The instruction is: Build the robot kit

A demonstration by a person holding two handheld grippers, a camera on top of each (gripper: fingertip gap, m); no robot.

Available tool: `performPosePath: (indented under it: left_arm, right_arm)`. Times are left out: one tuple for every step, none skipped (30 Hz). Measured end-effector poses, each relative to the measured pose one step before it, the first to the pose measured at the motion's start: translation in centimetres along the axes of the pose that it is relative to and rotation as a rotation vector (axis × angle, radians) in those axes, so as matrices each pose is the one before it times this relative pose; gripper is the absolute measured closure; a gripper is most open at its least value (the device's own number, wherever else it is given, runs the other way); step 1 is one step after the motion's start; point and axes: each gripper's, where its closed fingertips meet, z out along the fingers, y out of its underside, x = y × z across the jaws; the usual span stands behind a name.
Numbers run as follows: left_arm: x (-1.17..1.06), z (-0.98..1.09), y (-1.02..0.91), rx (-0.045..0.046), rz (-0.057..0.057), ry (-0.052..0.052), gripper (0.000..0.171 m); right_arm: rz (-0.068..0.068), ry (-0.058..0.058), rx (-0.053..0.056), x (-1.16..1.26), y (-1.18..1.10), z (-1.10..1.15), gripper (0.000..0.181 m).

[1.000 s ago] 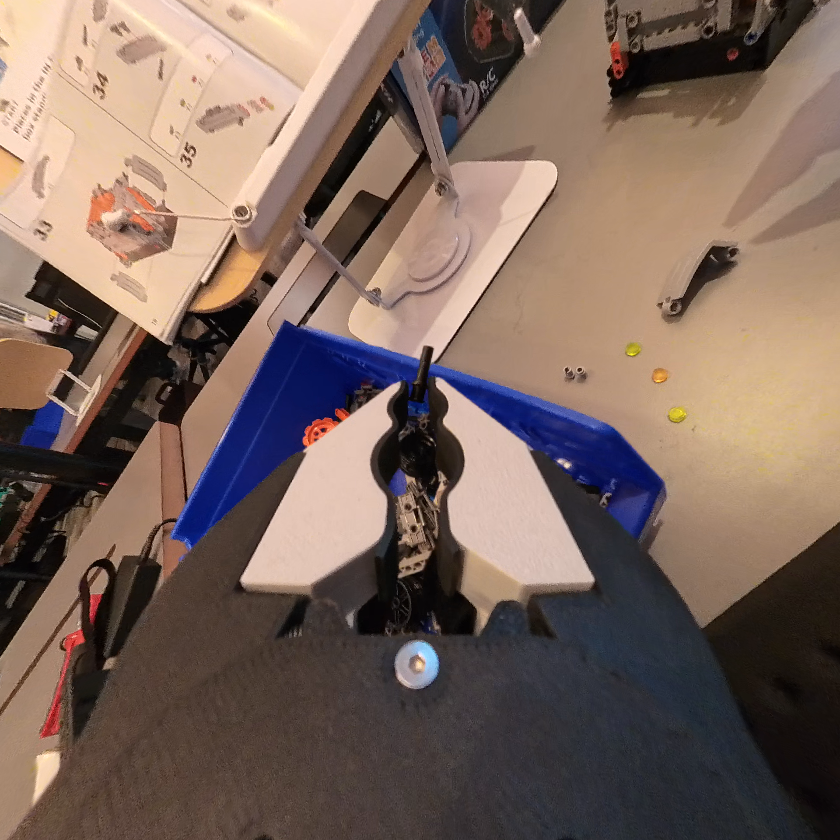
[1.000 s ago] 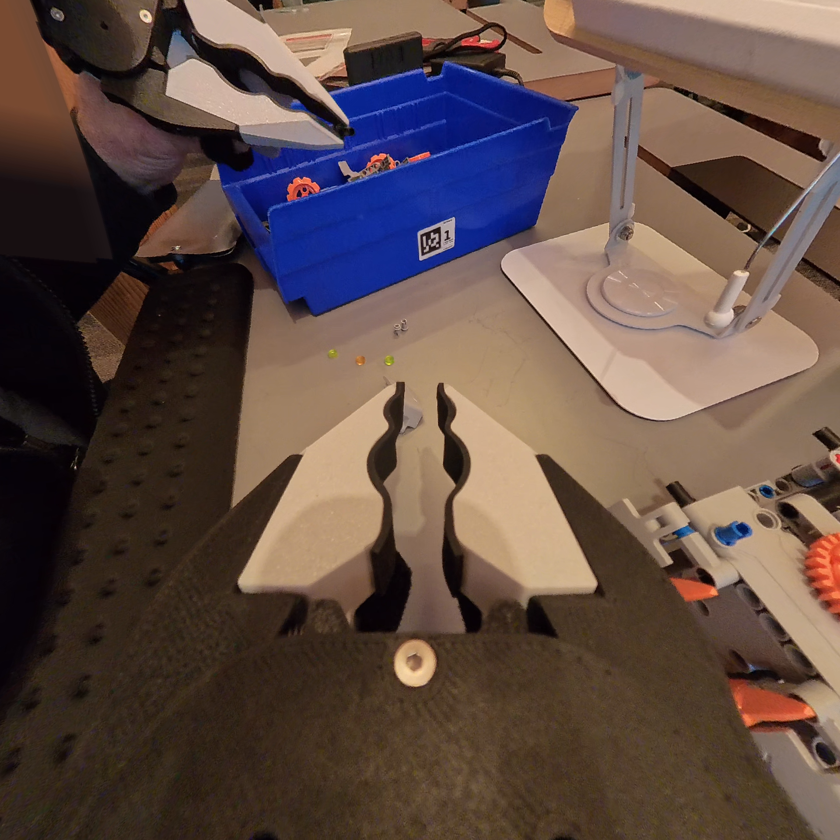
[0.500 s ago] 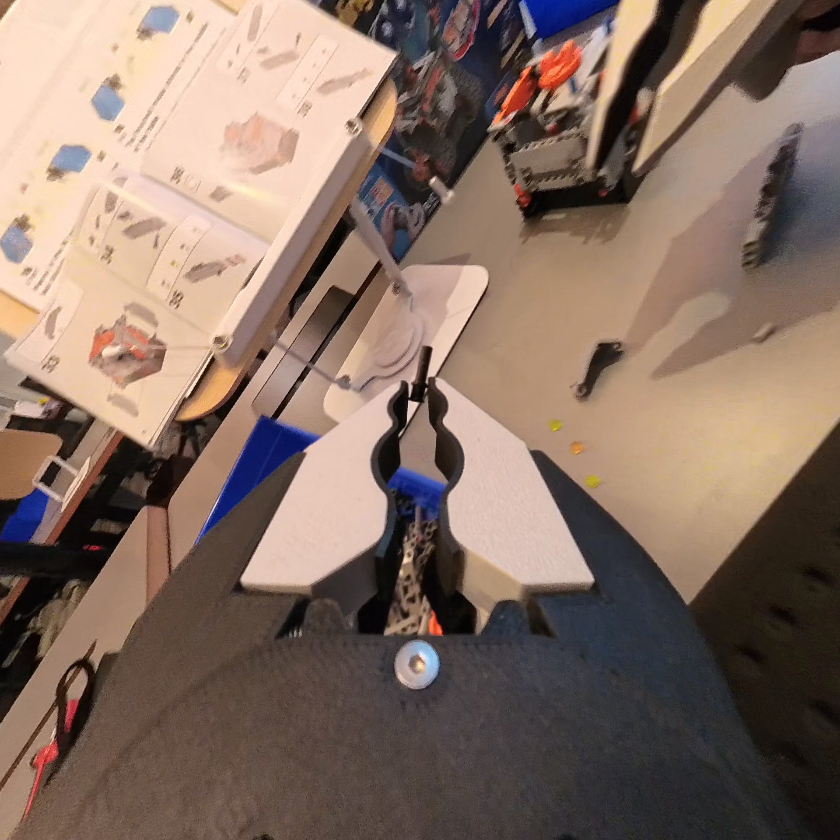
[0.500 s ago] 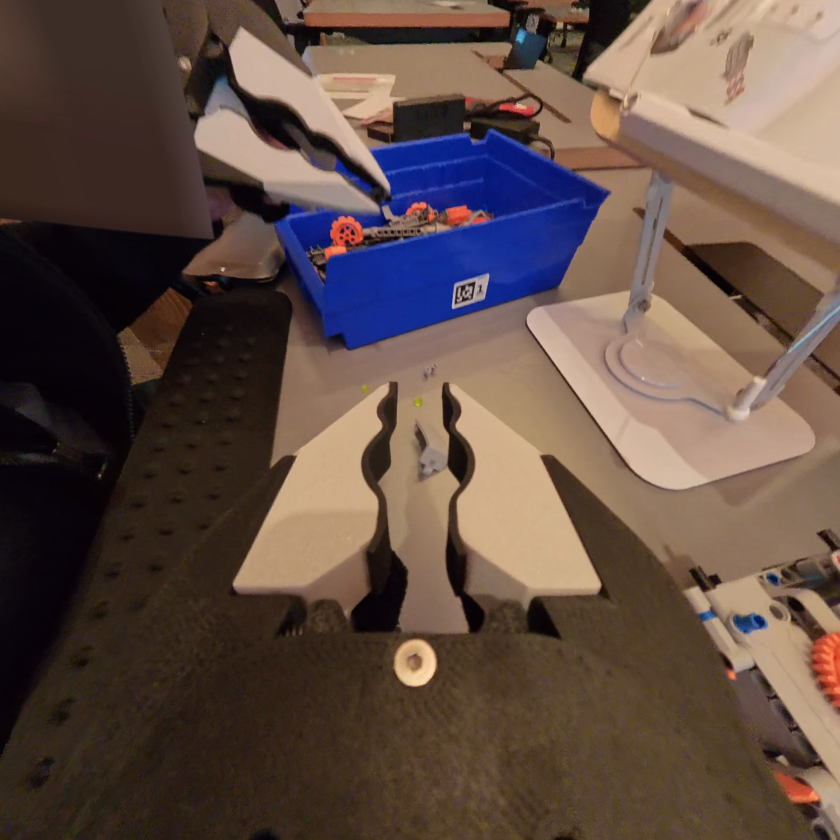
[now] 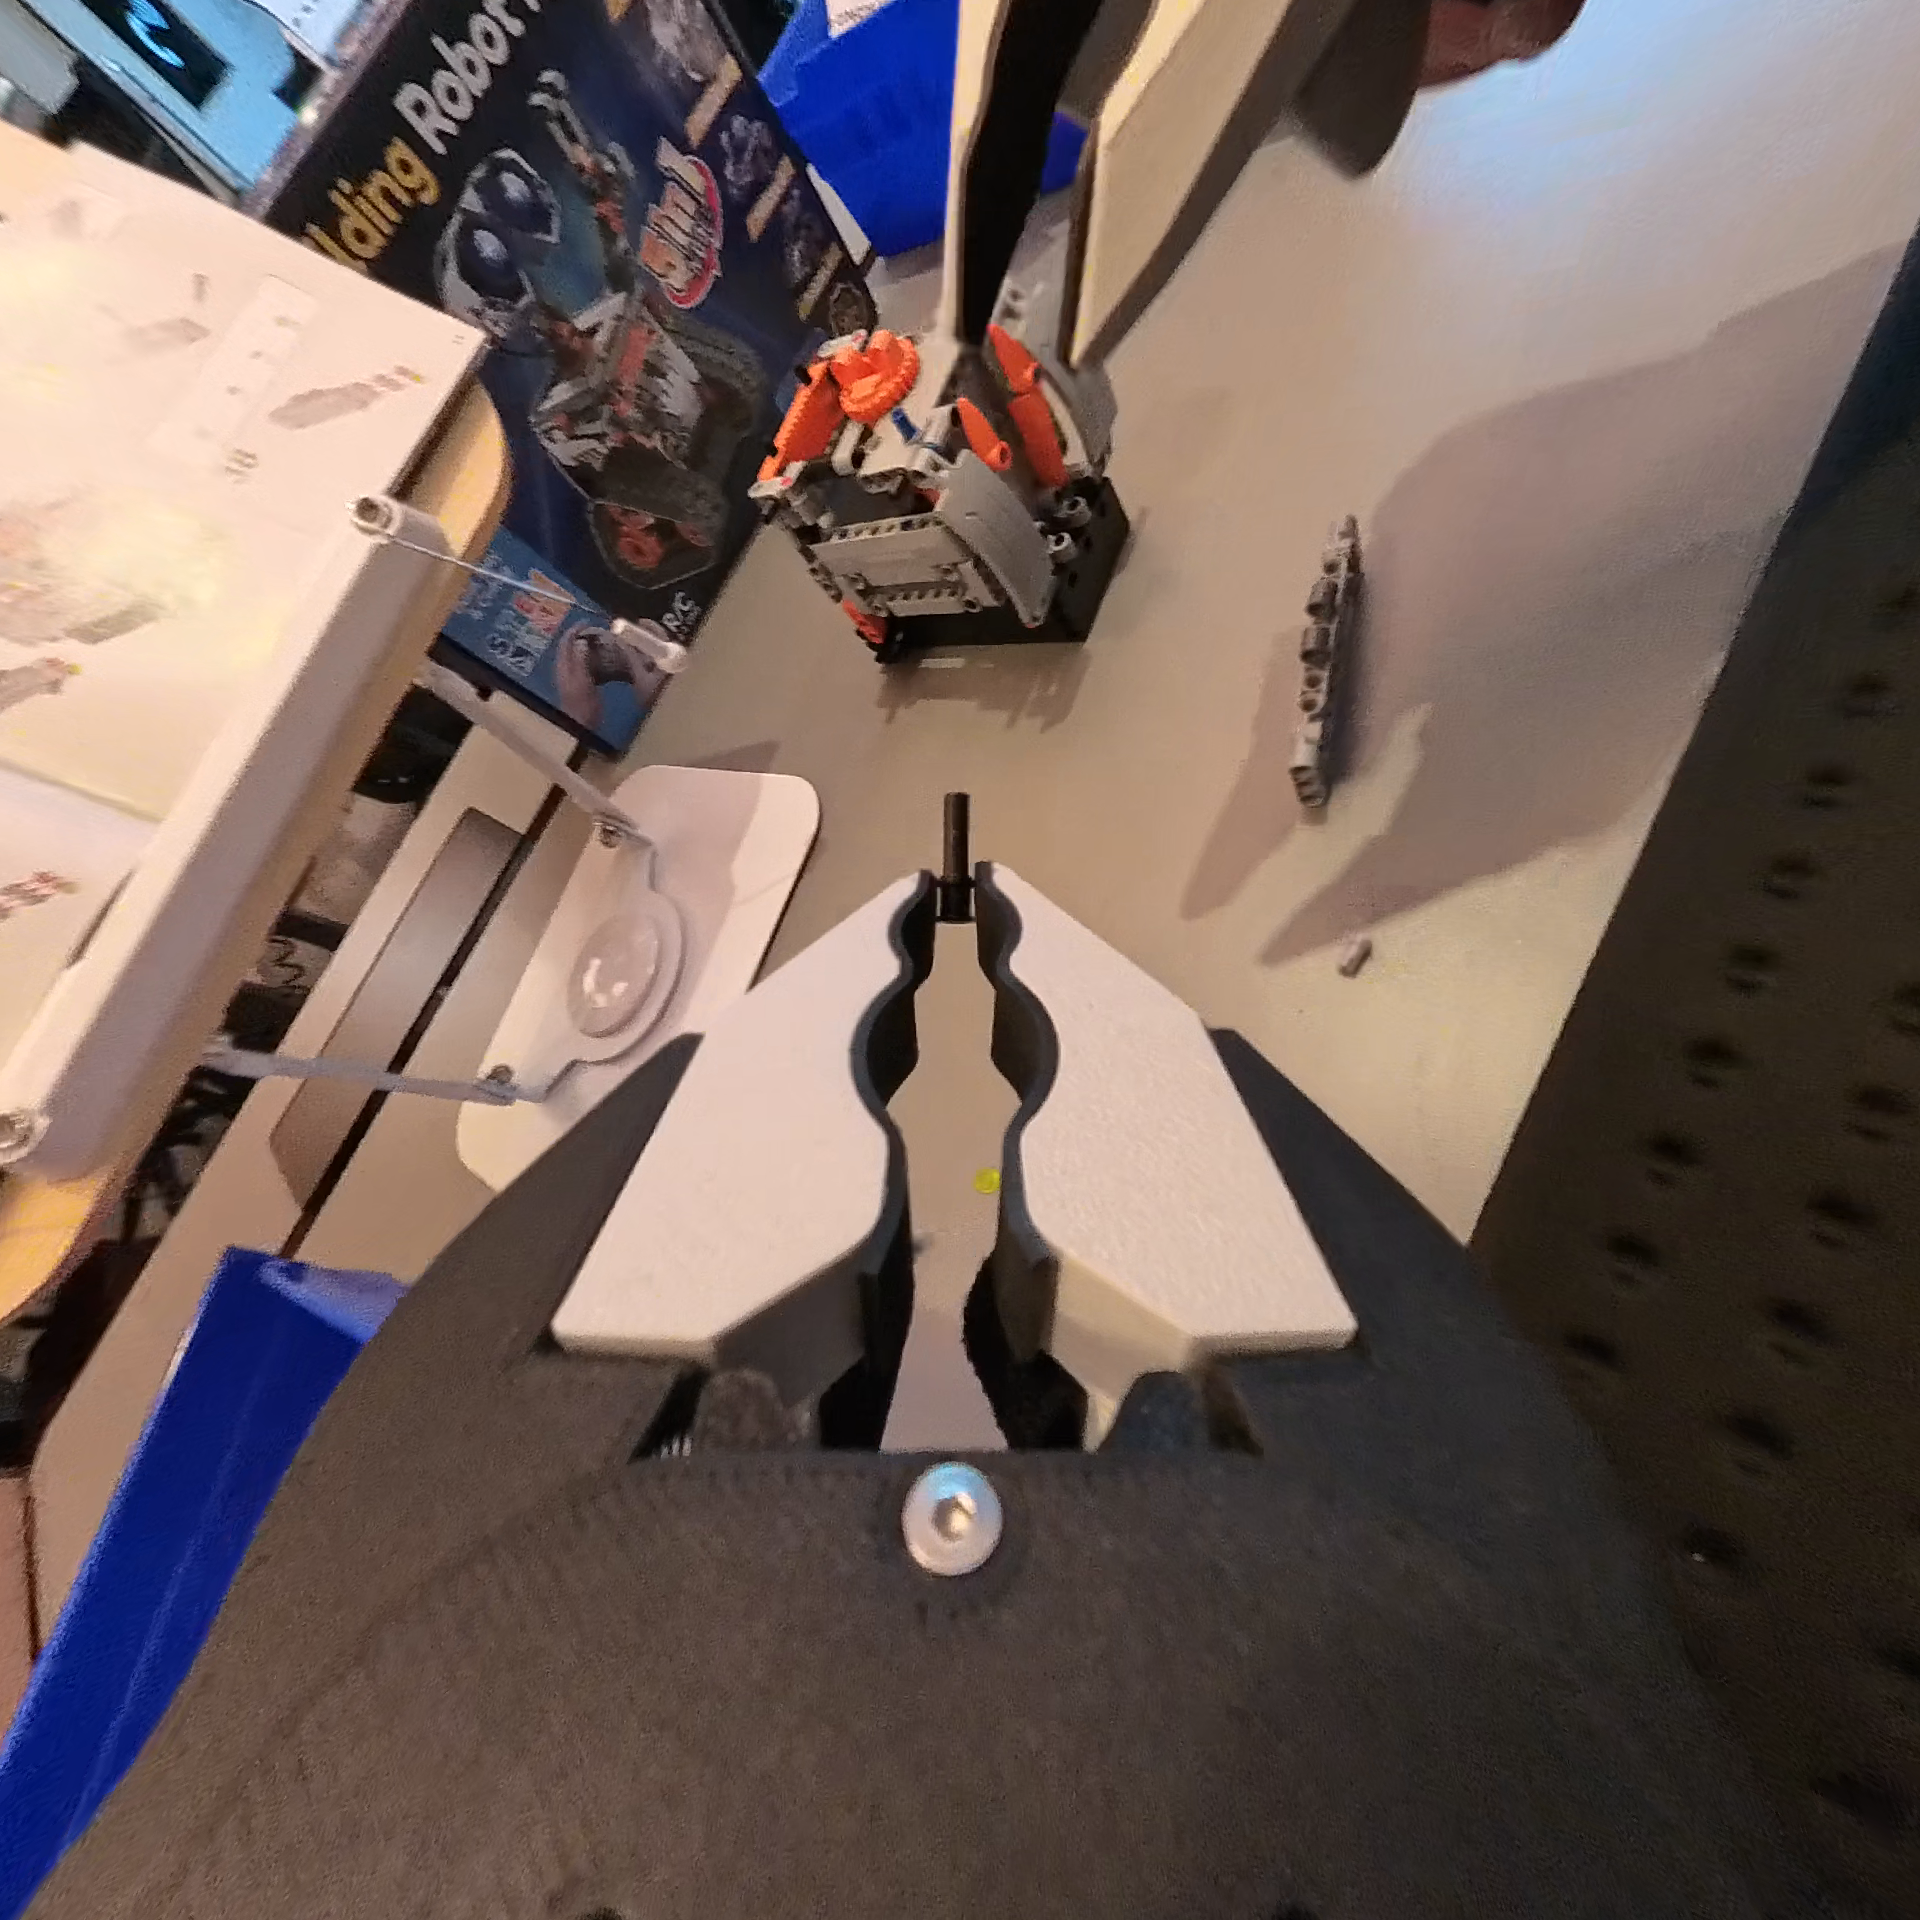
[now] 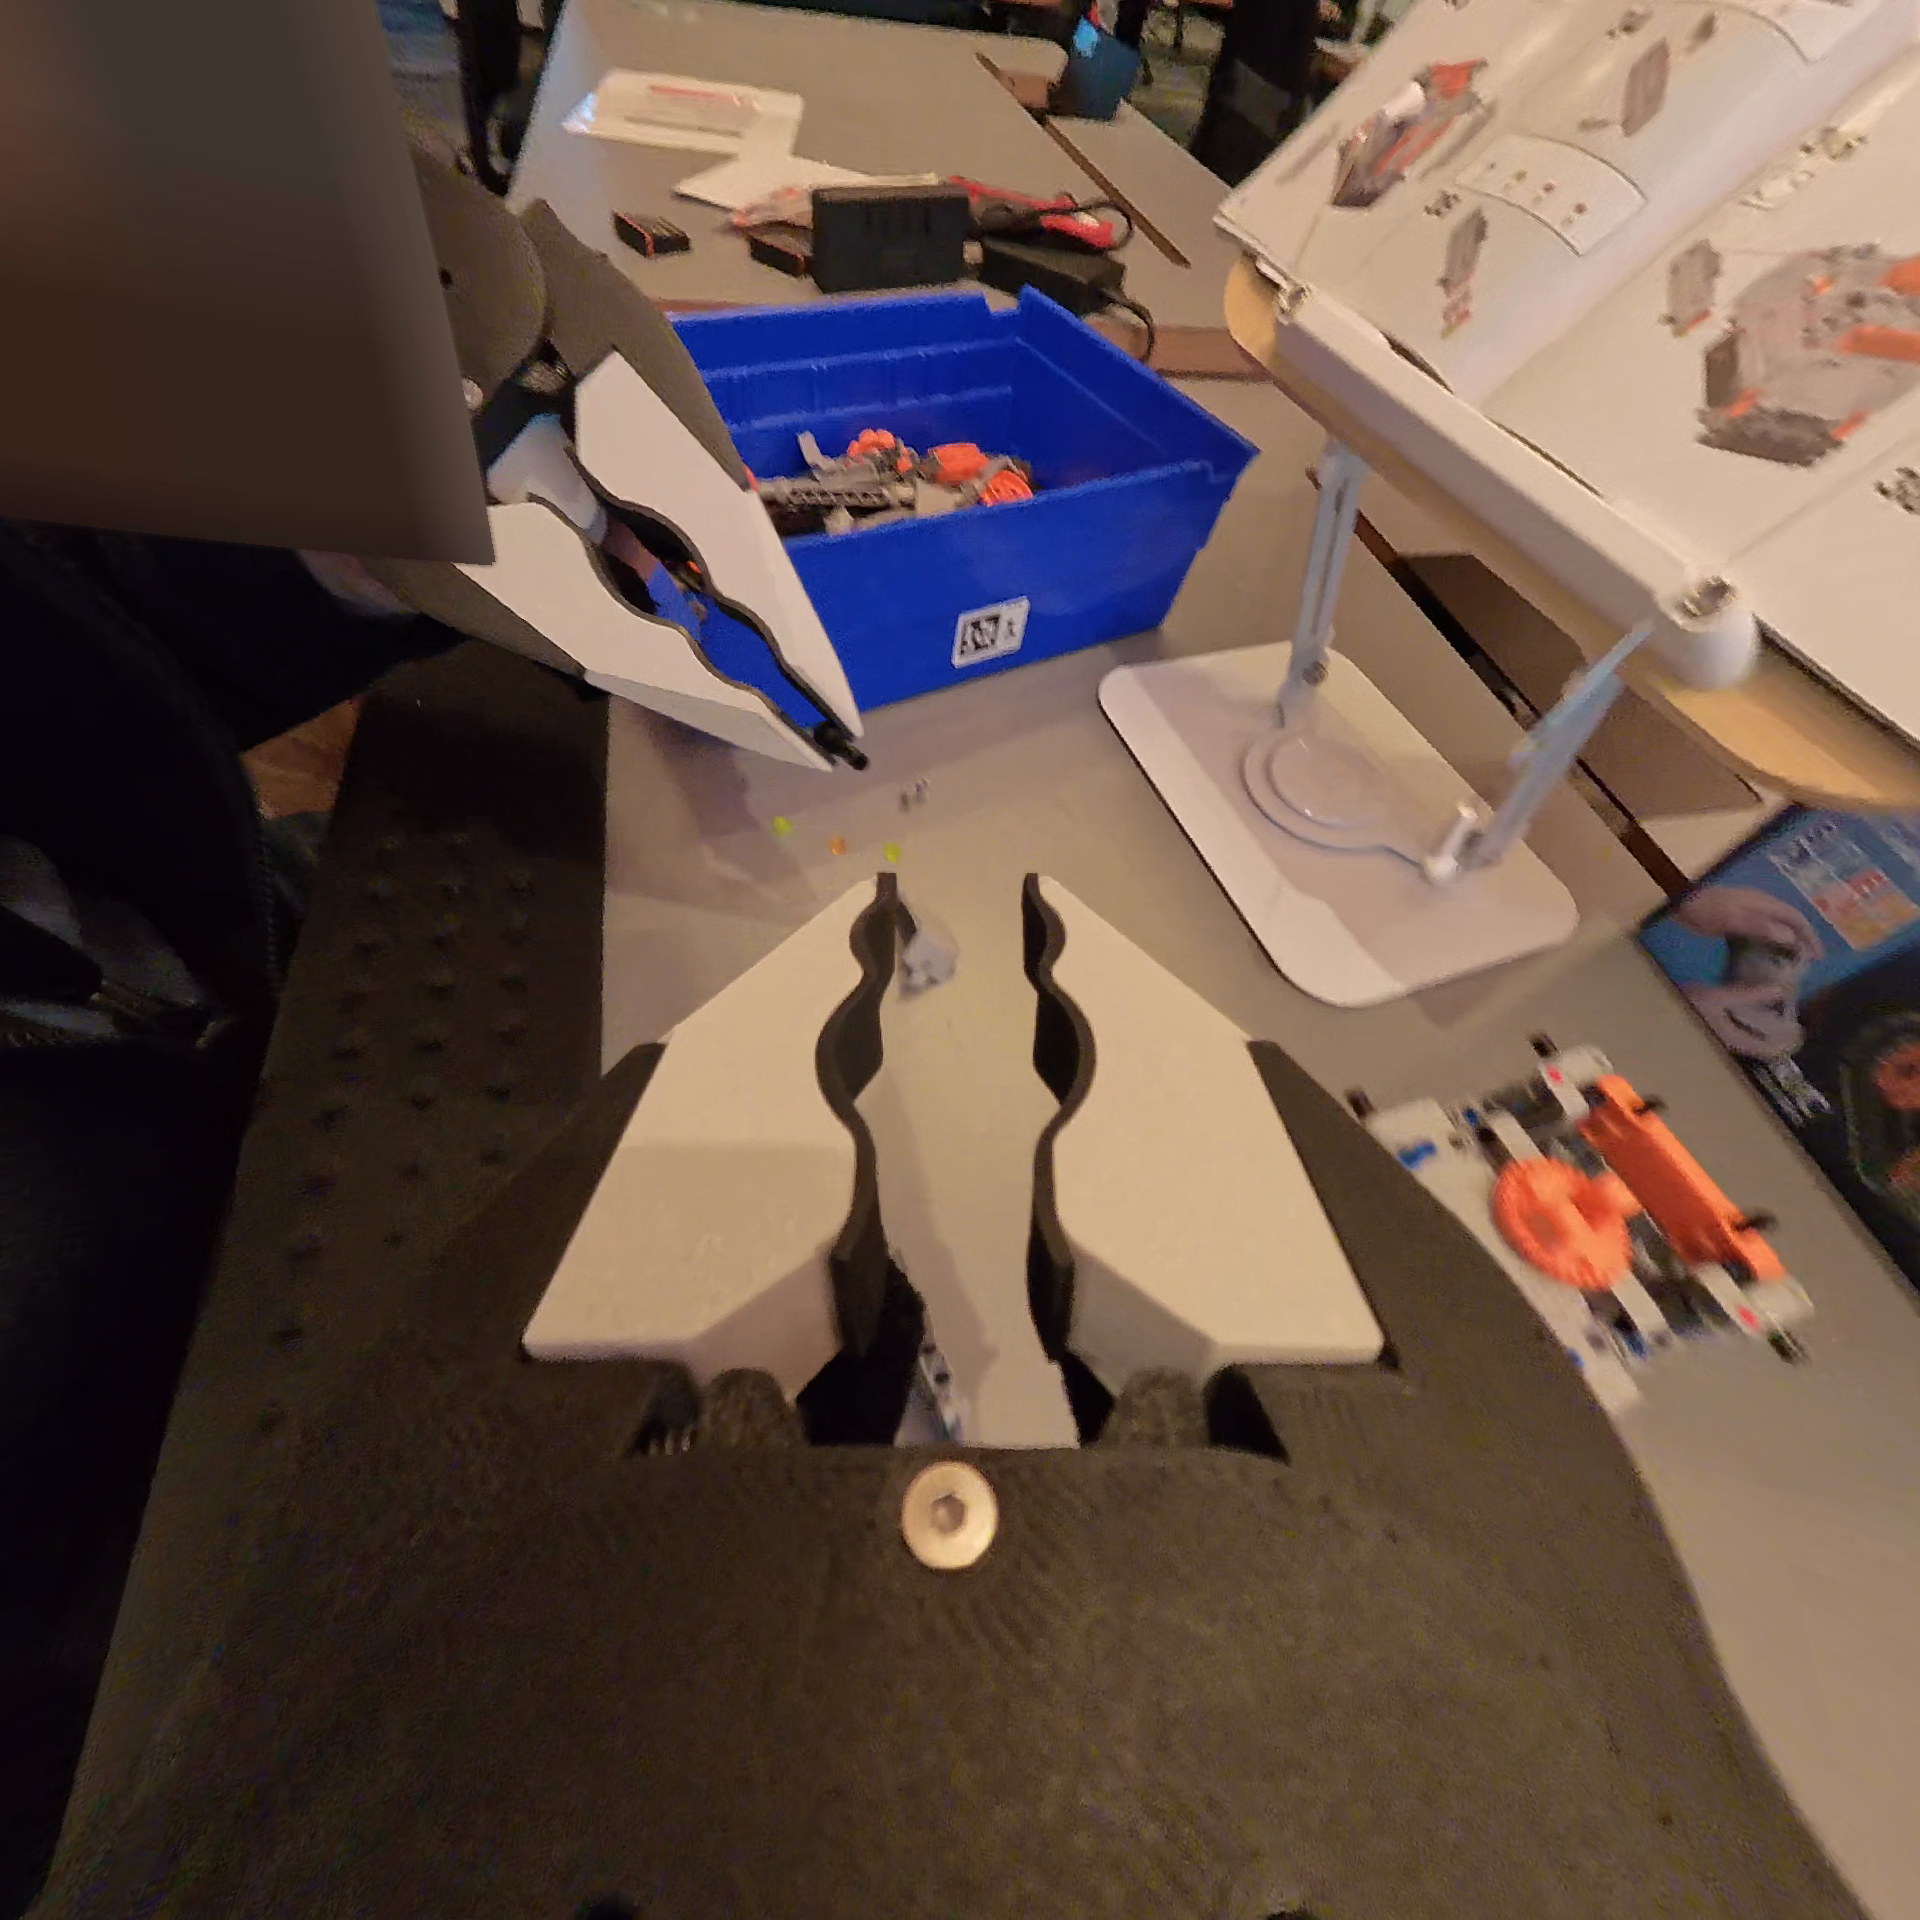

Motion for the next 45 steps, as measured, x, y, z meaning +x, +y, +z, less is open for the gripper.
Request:
performPosePath:
  left_arm:
    - [0.407, 0.236, 0.01, -0.00293, -0.0064, 0.0176, 0.167]
    - [0.381, 0.207, 0.011, -0.00277, -0.005, 0.0163, 0.167]
    - [0.346, 0.208, 0.034, -0.0033, -0.0046, 0.0131, 0.167]
    - [0.247, 0.204, 0.016, -0.00038, -0.0035, 0.0072, 0.167]
    - [0.282, 0.231, 0.032, -0.00146, -0.006, 0.0114, 0.167]
    - [0.286, 0.237, 0.091, -0.00347, -0.0071, 0.0133, 0.167]
    - [0.224, 0.224, 0.078, -0.00331, -0.0047, 0.0093, 0.167]
    - [0.211, 0.237, 0.107, -0.00634, -0.0055, 0.0096, 0.167]
    - [0.193, 0.196, 0.08, -0.0052, -0.0038, 0.0088, 0.167]
    - [0.235, 0.182, 0.018, -0.00161, -0.0011, 0.0098, 0.167]
    - [0.252, 0.194, 0.022, -0.00263, -0.0024, 0.0111, 0.167]
    - [0.166, 0.214, 0.055, -0.00337, -0.0036, 0.0062, 0.167]
    - [0.116, 0.225, 0.055, -0.00107, -0.0041, 0.0044, 0.167]
    - [0.119, 0.232, 0.03, 0.00099, -0.0058, 0.0056, 0.167]
    - [0.118, 0.24, 0.073, -0.0003, -0.0065, 0.0066, 0.167]
    - [0.065, 0.216, 0.106, -0.00434, -0.0033, 0.0018, 0.167]
    - [0.035, 0.18, 0.105, -0.00557, 0.0015, -0.0015, 0.167]
    - [0.043, 0.146, 0.11, -0.00616, 0.0001, 0.0004, 0.166]
    - [0.063, 0.139, 0.124, -0.00691, -0.0036, 0.0043, 0.166]
    - [0.065, 0.144, 0.089, -0.00654, -0.0048, 0.0062, 0.167]
    - [0.049, 0.168, 0.086, -0.00709, -0.0034, 0.0058, 0.167]
    - [0.018, 0.199, 0.122, -0.01149, -0.002, 0.0046, 0.167]
    - [0.085, 0.216, 0.136, -0.01282, -0.0017, 0.0088, 0.167]
    - [0.159, 0.249, 0.087, -0.01094, -0.0042, 0.0132, 0.167]
    - [0.16, 0.301, -0.039, -0.00621, -0.0047, 0.0118, 0.167]
    - [0.226, 0.413, -0.074, -0.00983, -0.0101, 0.017, 0.167]
    - [0.255, 0.547, -0.085, -0.01396, -0.0101, 0.0214, 0.167]
    - [0.243, 0.678, -0.085, -0.0152, -0.0105, 0.0221, 0.167]
    - [0.392, 0.732, -0.079, -0.01375, -0.0028, 0.0302, 0.167]
    - [0.294, 0.713, 0.1, -0.02657, 0.0042, 0.0232, 0.167]
    - [-0.126, 0.569, 0.177, -0.03356, 0.015, -0.0028, 0.167]
    - [-0.193, 0.412, -0.02, -0.0196, 0.0176, -0.0038, 0.167]
    - [0.18, 0.359, -0.163, -0.00607, 0.0011, 0.0246, 0.167]
    - [0.291, 0.354, -0.115, -0.00612, -0.0147, 0.0336, 0.167]
    - [0.076, 0.326, -0.012, -0.00654, -0.0117, 0.0146, 0.167]
    - [0.113, 0.32, 0.135, -0.01002, -0.0076, 0.0149, 0.167]
    - [0.302, 0.306, 0.173, -0.01031, -0.0123, 0.0262, 0.167]
    - [0.262, 0.233, -0.015, 0.00238, -0.0074, 0.0191, 0.167]
    - [0.266, 0.2, -0.037, 0.00254, -0.0036, 0.0162, 0.167]
    - [0.199, 0.192, 0.038, -0.00404, -0.0044, 0.0111, 0.167]
    - [0.093, 0.188, -0.015, -0.00297, -0.0007, 0.0031, 0.167]
    - [0.179, 0.215, -0.086, -0.00064, 0.0018, 0.008, 0.167]
    - [0.334, 0.254, -0.121, 0.00016, 0.0035, 0.015, 0.167]
    - [0.228, 0.24, -0.175, 0.00128, 0.0039, 0.0058, 0.167]
    - [0.153, 0.173, -0.24, 0.00398, -0.0002, 0.0026, 0.167]
  right_arm:
    - [0.0084, 0.0169, -0.0224, 0.392, 0.61, -0.695, 0.158]
    - [0.0091, 0.0162, -0.0227, 0.386, 0.654, -0.706, 0.157]
    - [0.0074, 0.0119, -0.023, 0.297, 0.695, -0.696, 0.157]
    - [0.0079, 0.0047, -0.0256, 0.193, 0.778, -0.619, 0.156]
    - [0.0092, 0.0047, -0.0302, 0.205, 0.891, -0.496, 0.154]
    - [0.0067, 0.0047, -0.0344, 0.215, 0.98, -0.373, 0.153]
    - [0.0029, -0.0045, -0.0386, 0.085, 1.049, -0.231, 0.152]
    - [0.0, -0.0058, -0.042, 0.048, 1.083, -0.102, 0.15]
    - [-0.002, -0.0035, -0.0415, 0.052, 0.996, 0.016, 0.149]
    - [-0.0048, -0.0122, -0.035, -0.123, 0.829, 0.155, 0.149]
    - [-0.0085, -0.0205, -0.0251, -0.288, 0.595, 0.297, 0.149]
    - [-0.0067, -0.0177, -0.0182, -0.208, 0.452, 0.445, 0.148]
    - [-0.0007, -0.0177, -0.0211, -0.127, 0.475, 0.594, 0.148]
    - [-0.0008, -0.0179, -0.0275, -0.117, 0.543, 0.711, 0.148]
    - [-0.0046, -0.0116, -0.0308, -0.047, 0.553, 0.767, 0.149]
    - [-0.006, -0.0022, -0.03, 0.026, 0.478, 0.776, 0.149]
    - [-0.0024, -0.0013, -0.029, -0.043, 0.403, 0.77, 0.15]
    - [-0.0031, -0.0062, -0.0279, -0.242, 0.326, 0.733, 0.15]
    - [-0.0125, 0.0039, -0.0258, -0.201, 0.268, 0.601, 0.15]
    - [-0.0165, 0.0244, -0.0224, 0.059, 0.207, 0.405, 0.15]
    - [-0.0089, 0.0293, -0.0276, 0.136, 0.328, 0.179, 0.15]
    - [0.0013, 0.0277, -0.0231, 0.195, 0.373, -0.108, 0.149]
    - [0.0154, 0.0201, -0.0024, 0.163, 0.197, -0.36, 0.149]
    - [0.0309, 0.016, 0.0174, 0.169, -0.016, -0.535, 0.15]
    - [0.0401, 0.0068, 0.0204, 0.017, -0.049, -0.544, 0.151]
    - [0.0386, 0.0069, 0.0101, -0.066, 0.1, -0.429, 0.153]
    - [0.0337, 0.0172, -0.0049, 0.035, 0.316, -0.27, 0.158]
    - [0.0274, 0.0139, -0.0145, -0.072, 0.447, -0.102, 0.165]
    - [0.024, -0.0027, -0.0178, -0.325, 0.467, 0.06, 0.169]
    - [0.0263, -0.026, -0.0159, -0.613, 0.379, 0.186, 0.168]
    - [0.027, -0.0378, -0.0034, -0.726, 0.155, 0.292, 0.165]
    - [0.0221, -0.0294, 0.0131, -0.513, -0.147, 0.352, 0.163]
    - [0.0197, -0.0116, 0.0206, -0.148, -0.266, 0.391, 0.161]
    - [0.0221, -0.0042, 0.0119, 0.063, -0.177, 0.408, 0.159]
    - [0.0179, -0.0012, 0.0046, 0.173, -0.09, 0.351, 0.157]
    - [0.0126, 0.0031, 0.0071, 0.254, -0.137, 0.265, 0.154]
    - [0.0077, -0.0014, 0.0074, 0.184, -0.157, 0.184, 0.154]
    - [0.003, -0.007, 0.0021, 0.084, -0.093, 0.147, 0.154]
    - [-0.0011, -0.0018, -0.0002, 0.13, -0.086, 0.107, 0.152]
    - [-0.0055, 0.0045, 0.0047, 0.209, -0.162, 0.051, 0.151]
    - [-0.006, -0.0032, 0.0069, 0.11, -0.181, 0.034, 0.15]
    - [-0.0029, -0.0139, 0.0068, -0.008, -0.177, 0.037, 0.149]
    - [0.0005, -0.0088, 0.0081, 0.075, -0.218, 0.031, 0.148]
    - [-0.0004, -0.0031, 0.0088, 0.172, -0.233, 0.0, 0.147]
    - [-0.0049, -0.0068, 0.0081, 0.089, -0.223, -0.009, 0.147]
